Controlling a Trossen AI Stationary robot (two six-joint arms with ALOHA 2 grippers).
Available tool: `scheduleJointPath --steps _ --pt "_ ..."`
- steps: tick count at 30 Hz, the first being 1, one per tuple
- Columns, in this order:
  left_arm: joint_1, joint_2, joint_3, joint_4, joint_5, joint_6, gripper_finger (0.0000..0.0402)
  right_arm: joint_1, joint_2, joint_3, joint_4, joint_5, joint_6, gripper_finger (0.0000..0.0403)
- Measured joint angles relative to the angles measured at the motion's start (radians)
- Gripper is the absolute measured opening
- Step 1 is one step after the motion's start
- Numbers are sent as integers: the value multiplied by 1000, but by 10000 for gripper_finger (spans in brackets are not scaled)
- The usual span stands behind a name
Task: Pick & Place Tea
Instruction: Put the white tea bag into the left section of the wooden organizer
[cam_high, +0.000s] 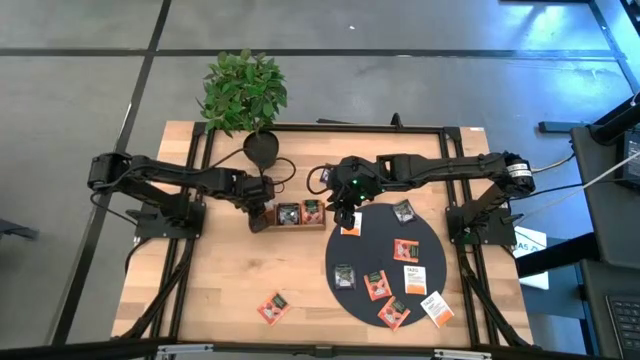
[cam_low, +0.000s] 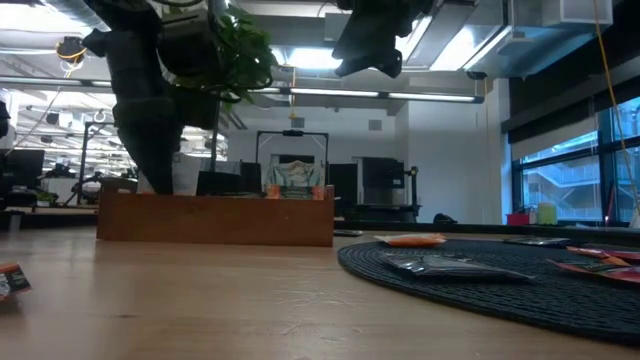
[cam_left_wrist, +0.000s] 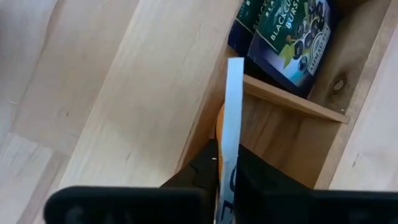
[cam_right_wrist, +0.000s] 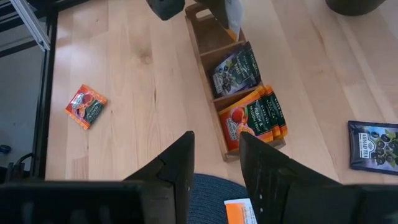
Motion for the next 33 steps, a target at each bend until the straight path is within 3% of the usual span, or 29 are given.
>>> scheduleJointPath --steps 8,15,28,33 --pt "0 0 0 9 13 0 46 0 0 0 0 0 0 129" --pt "2 -2 10 -20 11 1 95 0 0 0 -4 0 0 129" --pt "53 -16 206 -181 -100 104 111 0 -6 32 -133 0 27 129" --pt "51 -36 282 -171 -67 103 110 0 -6 32 -278 0 41 129"
